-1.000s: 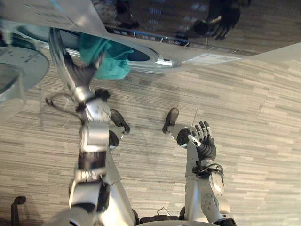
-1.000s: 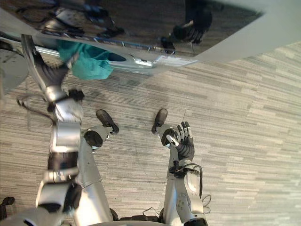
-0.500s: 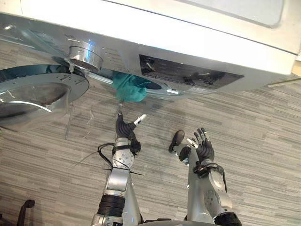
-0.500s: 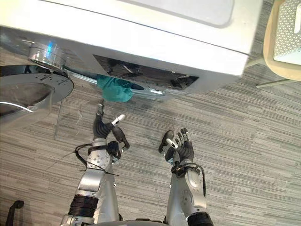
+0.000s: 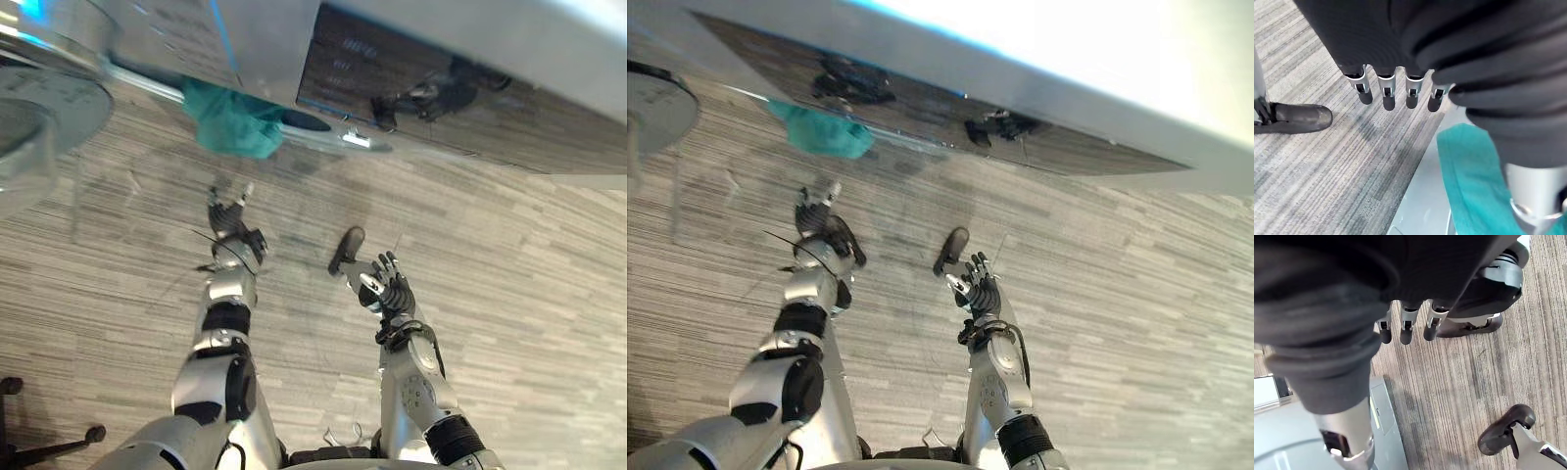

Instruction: Pick up the laundry basket with both hands and put the clothes into the washing machine.

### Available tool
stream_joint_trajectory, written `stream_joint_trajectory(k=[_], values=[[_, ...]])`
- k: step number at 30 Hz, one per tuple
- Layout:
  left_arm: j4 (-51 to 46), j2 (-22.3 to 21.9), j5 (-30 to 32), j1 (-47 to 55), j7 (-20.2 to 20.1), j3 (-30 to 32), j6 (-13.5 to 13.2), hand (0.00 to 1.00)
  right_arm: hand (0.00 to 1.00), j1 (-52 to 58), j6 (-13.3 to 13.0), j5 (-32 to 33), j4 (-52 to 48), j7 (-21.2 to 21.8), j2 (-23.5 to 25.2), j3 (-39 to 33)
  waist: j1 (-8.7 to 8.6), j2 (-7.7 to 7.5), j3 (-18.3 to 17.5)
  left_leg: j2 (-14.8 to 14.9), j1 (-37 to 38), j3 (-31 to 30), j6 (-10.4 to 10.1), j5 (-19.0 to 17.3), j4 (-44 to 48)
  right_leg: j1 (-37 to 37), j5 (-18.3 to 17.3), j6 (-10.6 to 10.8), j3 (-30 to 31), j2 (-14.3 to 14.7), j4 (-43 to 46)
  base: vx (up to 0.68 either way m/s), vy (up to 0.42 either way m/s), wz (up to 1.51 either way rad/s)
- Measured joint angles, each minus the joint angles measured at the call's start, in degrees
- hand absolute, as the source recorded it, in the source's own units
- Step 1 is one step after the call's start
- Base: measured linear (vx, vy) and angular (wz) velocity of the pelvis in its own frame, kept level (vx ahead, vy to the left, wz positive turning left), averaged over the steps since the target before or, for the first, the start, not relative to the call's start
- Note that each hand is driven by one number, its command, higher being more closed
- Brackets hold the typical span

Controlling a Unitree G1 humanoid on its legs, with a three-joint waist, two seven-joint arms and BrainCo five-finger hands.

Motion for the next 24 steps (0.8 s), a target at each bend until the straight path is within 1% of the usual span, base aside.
stream_joint_trajectory(k=[1, 5, 6, 7, 10, 12, 13, 14, 15, 16, 18, 20, 21, 22, 23, 24], values=[[0.4, 1.1, -1.3, -2.0, -0.1, -0.1, 0.0, 0.00, 0.00, 0.0, -0.4, 0.8, -1.0, 0.2, -0.2, 0.0, 0.08, -0.15, 0.6, 0.1, -0.9, -0.2, 0.0, 0.0, 0.3, -0.7, 0.1, -0.1, -0.1, 0.1, 0.0, 0.01, 0.003, -0.03], [2.4, 4.6, -1.3, -6.3, -0.3, -0.8, 0.2, 0.00, 0.00, 0.3, -1.0, 1.5, -3.2, 1.3, -0.6, -0.5, -0.12, -0.22, 0.6, 0.3, -2.5, -0.2, 0.3, 0.2, 0.4, -2.1, 0.2, -0.2, -0.2, 0.2, 0.0, 0.00, -0.010, -0.03], [2.5, 6.1, -0.8, -7.1, -0.4, -1.6, 0.3, 0.00, 0.00, 0.3, -1.7, 2.2, -3.5, 2.0, -0.6, -0.6, -0.12, -0.41, 0.5, 0.5, -2.7, -0.1, 0.0, 0.0, 0.3, -2.4, 0.2, -0.2, -0.1, 0.4, -0.1, 0.00, -0.025, -0.05], [2.5, 6.8, -0.4, -7.4, -0.7, -2.5, 0.3, 0.00, 0.00, 0.3, -1.9, 2.7, -3.6, 2.4, -0.7, -0.8, -0.11, -0.43, 0.5, 0.6, -2.8, 0.0, 0.0, 0.0, 0.3, -2.5, 0.2, -0.2, -0.1, 0.4, -0.3, -0.01, -0.027, -0.06], [1.3, 9.5, 2.0, -8.4, -1.6, -5.4, 0.5, 0.00, 0.00, 0.4, -2.4, 3.9, -4.1, 3.4, -0.7, -2.0, -0.14, -0.91, 0.0, 1.6, -2.9, 1.8, -0.2, 0.1, -1.0, -3.1, 0.6, 0.8, 0.0, 1.1, -2.0, -0.02, -0.022, -0.09], [-1.0, 11.3, 4.1, -8.9, -1.8, -8.1, 0.4, 0.00, 0.00, 0.4, -2.7, 5.4, -4.6, 3.7, -0.7, -2.6, -0.61, -1.59, -0.6, 2.3, -3.2, 3.7, -0.7, 0.4, -2.4, -3.9, 1.1, 1.5, 0.1, 1.4, -3.5, -0.01, -0.005, -0.03], [-1.6, 11.5, 4.7, -9.2, -2.0, -9.1, 0.4, 0.00, 0.00, 0.5, -2.9, 5.5, -4.8, 3.8, -0.7, -3.0, -0.64, -1.65, -0.6, 2.6, -3.3, 4.4, -0.9, 0.6, -2.9, -4.1, 1.1, 1.5, 0.0, 1.4, -4.0, -0.03, 0.000, 0.06], [-2.6, 12.0, 5.7, -10.0, -2.7, -10.5, 0.4, 0.00, 0.00, 0.5, -3.2, 6.0, -5.0, 3.9, -0.9, -3.5, -0.85, -1.66, -0.6, 2.6, -3.3, 5.5, -1.8, 1.2, -4.0, -4.3, 1.1, 1.5, 0.0, 1.4, -4.8, -0.02, 0.000, 0.09], [-3.2, 12.3, 6.1, -10.3, -2.7, -11.5, 0.2, 0.00, 0.00, 0.5, -3.4, 6.4, -5.2, 4.0, -1.0, -3.5, -1.02, -1.73, -0.5, 2.7, -3.3, 6.0, -2.0, 1.2, -4.4, -4.5, 1.2, 1.6, 0.0, 1.4, -5.2, -0.03, 0.008, 0.09], [-4.2, 12.6, 7.2, -11.1, -2.7, -12.8, -0.5, 0.00, 0.00, 0.5, -3.7, 7.1, -5.8, 4.5, -1.6, -3.7, -1.18, -1.90, 0.2, 2.7, -3.5, 6.8, -2.1, 1.4, -5.3, -4.7, 1.4, 2.0, -0.2, 1.5, -6.3, -0.05, 0.030, 0.01], [-5.0, 13.4, 8.0, -13.5, -3.2, -14.7, -1.0, 0.00, 0.00, 0.5, -4.1, 7.4, -6.4, 5.1, -2.2, -4.3, -1.29, -2.16, 1.7, 2.6, -4.0, 8.8, -2.6, 1.6, -7.4, -5.5, 2.0, 2.9, -0.5, 1.5, -8.7, -0.06, 0.054, -0.07], [-5.0, 13.6, 8.2, -14.7, -4.8, -17.2, -1.0, 0.00, 0.00, 0.6, -4.1, 7.6, -6.1, 5.1, -2.9, -4.6, -1.68, -1.58, 2.1, 2.8, -6.4, 10.4, -2.6, 1.7, -7.6, -7.7, 3.9, 3.0, -0.7, 1.3, -10.7, -0.06, 0.069, -0.17], [-4.9, 14.0, 8.6, -14.6, -5.6, -17.9, -0.8, 0.00, 0.00, 0.6, -4.0, 7.7, -6.0, 5.3, -2.9, -4.7, -1.68, -1.55, 2.1, 2.7, -6.7, 10.9, -2.6, 1.7, -7.7, -8.0, 4.4, 3.1, -0.6, 1.2, -11.2, -0.06, 0.062, -0.19], [-4.8, 14.1, 9.7, -14.5, -7.5, -18.9, -0.4, 0.00, 0.00, 0.6, -3.9, 8.2, -6.3, 5.9, -2.9, -5.1, -1.88, -1.53, 2.1, 2.7, -6.8, 12.2, -2.6, 1.7, -7.8, -8.4, 5.4, 3.2, -0.5, 0.8, -12.1, -0.06, 0.055, -0.14], [-4.7, 14.1, 10.1, -14.2, -8.3, -19.8, -0.3, 0.00, 0.00, 0.6, -3.5, 8.2, -6.2, 6.2, -2.9, -5.5, -1.79, -1.53, 2.1, 2.7, -6.8, 12.4, -2.5, 1.8, -7.3, -8.4, 6.4, 3.1, -0.3, 0.6, -12.4, -0.07, 0.051, -0.16], [-4.3, 14.0, 11.8, -14.3, -10.1, -20.7, 0.6, 0.00, 0.00, 0.6, -2.8, 8.8, -6.2, 6.5, -3.0, -5.7, -1.62, -1.53, 2.1, 2.8, -6.7, 12.4, -2.0, 2.1, -6.1, -8.3, 7.8, 2.8, 0.3, 0.5, -12.3, -0.06, 0.032, -0.13]])
